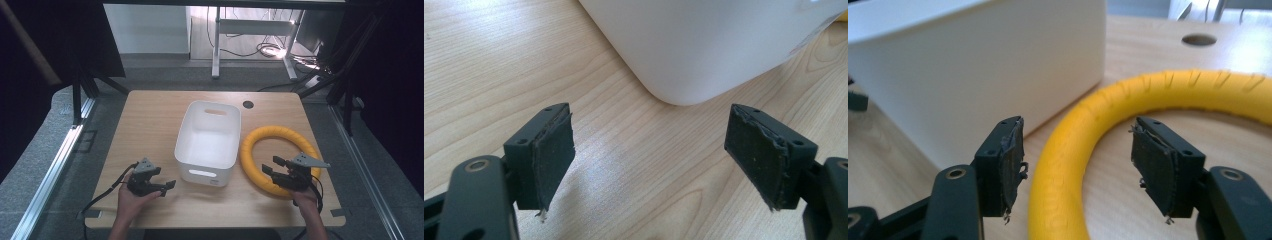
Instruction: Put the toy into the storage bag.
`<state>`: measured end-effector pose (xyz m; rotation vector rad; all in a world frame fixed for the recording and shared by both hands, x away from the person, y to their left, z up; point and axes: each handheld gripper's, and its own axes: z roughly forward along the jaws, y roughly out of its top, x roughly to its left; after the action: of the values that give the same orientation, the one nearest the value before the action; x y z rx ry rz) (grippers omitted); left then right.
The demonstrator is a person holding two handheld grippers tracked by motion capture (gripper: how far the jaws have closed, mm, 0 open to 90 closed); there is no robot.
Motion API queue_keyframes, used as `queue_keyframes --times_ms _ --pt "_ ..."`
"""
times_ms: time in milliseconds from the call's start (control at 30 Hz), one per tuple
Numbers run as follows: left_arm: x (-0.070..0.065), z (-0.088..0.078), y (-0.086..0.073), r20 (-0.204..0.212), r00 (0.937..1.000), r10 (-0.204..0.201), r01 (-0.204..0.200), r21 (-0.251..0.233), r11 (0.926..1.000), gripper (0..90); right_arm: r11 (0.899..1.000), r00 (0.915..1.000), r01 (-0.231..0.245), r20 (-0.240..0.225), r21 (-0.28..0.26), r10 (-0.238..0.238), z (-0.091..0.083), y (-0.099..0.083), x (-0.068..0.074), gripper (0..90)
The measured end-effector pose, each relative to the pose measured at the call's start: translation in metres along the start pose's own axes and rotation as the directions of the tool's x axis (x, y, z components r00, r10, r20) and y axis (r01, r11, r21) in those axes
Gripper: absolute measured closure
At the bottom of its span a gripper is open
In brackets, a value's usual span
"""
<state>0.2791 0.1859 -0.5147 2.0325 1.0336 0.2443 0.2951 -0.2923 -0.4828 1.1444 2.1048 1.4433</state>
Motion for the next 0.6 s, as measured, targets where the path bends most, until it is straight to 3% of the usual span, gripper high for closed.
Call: queue_keyframes --times_ms 133,167,300,600 --pt "0.000 -0.001 0.000 0.003 1.0000 0.003 -0.003 -0.005 1.0000 20.1 0.999 0.9996 0.017 0.022 0.036 -0.018 -0.001 -0.005 0.001 35.9" --pt "-0.001 -0.001 0.000 0.006 1.0000 0.000 0.000 -0.006 1.0000 20.1 0.998 0.9998 0.016 0.013 0.066 -0.017 -0.001 -0.009 0.001 37.9" --pt "-0.004 -0.001 0.002 0.004 0.9998 0.017 -0.017 -0.004 0.9998 20.2 0.996 0.9999 0.008 0.013 0.090 -0.009 -0.002 -0.013 0.002 37.4" --pt "-0.002 0.001 0.004 -0.001 0.9998 0.021 -0.021 0.005 0.9998 20.3 0.994 0.9995 0.005 0.030 0.106 -0.008 -0.008 -0.009 -0.005 36.6"
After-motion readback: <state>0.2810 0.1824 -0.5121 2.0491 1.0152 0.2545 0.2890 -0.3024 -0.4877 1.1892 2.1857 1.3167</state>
